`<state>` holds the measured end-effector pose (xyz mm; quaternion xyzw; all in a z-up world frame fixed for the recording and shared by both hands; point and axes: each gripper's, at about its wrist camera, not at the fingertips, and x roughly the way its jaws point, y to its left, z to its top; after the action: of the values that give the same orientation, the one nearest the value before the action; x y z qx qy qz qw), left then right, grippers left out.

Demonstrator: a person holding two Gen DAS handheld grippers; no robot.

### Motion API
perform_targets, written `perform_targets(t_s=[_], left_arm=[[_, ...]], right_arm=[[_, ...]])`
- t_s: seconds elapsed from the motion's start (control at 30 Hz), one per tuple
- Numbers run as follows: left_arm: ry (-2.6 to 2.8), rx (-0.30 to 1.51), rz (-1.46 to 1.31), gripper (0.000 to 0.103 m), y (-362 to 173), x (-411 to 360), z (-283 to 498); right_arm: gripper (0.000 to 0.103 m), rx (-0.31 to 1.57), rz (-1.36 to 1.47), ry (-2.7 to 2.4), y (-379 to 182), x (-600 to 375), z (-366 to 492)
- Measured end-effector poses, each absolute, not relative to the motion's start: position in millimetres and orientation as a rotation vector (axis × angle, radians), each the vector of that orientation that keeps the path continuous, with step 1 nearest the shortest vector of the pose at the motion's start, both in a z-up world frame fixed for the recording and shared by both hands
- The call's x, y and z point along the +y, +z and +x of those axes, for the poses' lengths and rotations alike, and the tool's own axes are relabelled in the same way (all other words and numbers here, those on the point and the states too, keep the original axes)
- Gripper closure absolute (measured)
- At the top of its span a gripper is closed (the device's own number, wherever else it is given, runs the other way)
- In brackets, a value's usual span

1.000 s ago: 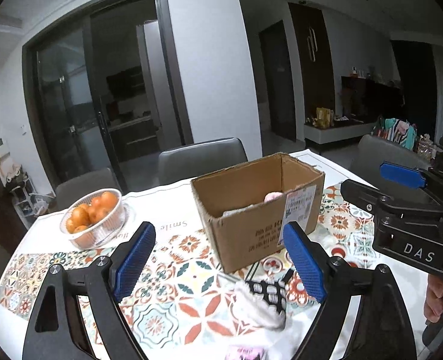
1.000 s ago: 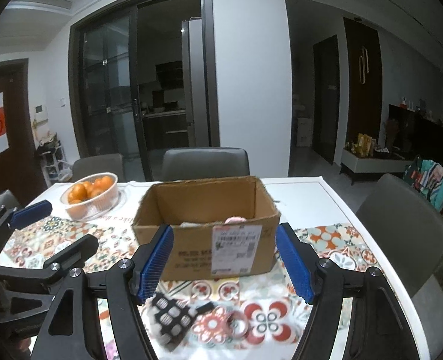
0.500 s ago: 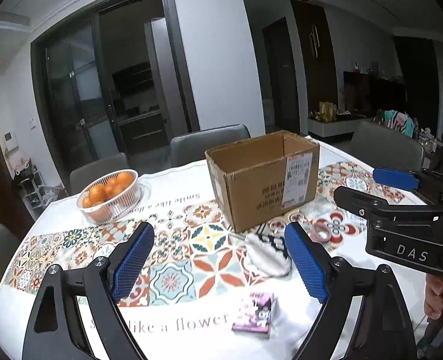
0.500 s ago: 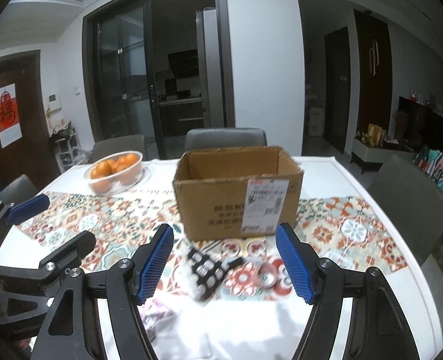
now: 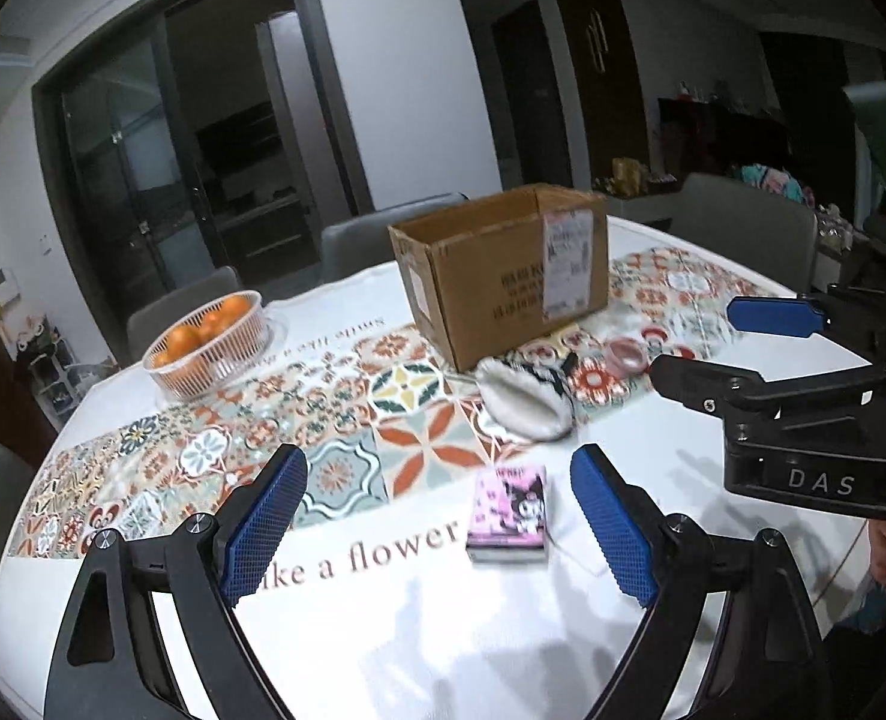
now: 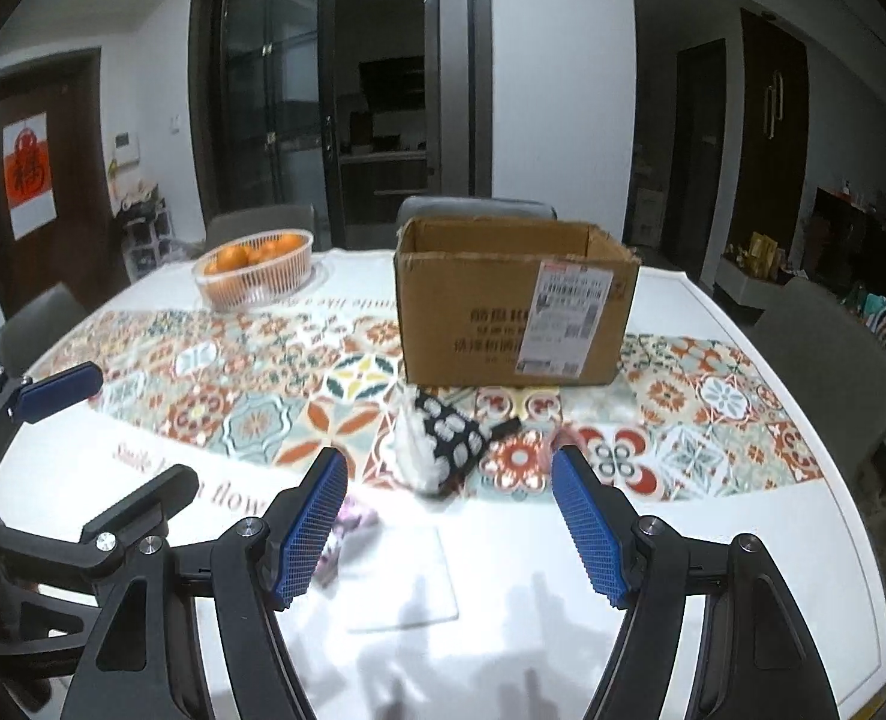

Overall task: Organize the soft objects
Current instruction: 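Withdraw both tools from the box toward the pink tissue pack and white cloth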

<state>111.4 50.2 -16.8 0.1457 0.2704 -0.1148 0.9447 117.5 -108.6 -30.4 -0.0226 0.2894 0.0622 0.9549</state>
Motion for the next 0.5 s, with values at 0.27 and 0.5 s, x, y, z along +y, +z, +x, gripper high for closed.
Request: perform_targets(t_s=[0.27, 0.5], left_arm=[[-0.289, 0.642, 0.307, 0.013, -52, 52, 112], [-0.324, 0.697, 0.342, 0.013, -79, 50, 126]], right_arm=[[0.031, 0.699, -0.062, 0.144, -65, -101, 120], [0.031, 0.817, -0.075, 0.182, -99, -93, 137]])
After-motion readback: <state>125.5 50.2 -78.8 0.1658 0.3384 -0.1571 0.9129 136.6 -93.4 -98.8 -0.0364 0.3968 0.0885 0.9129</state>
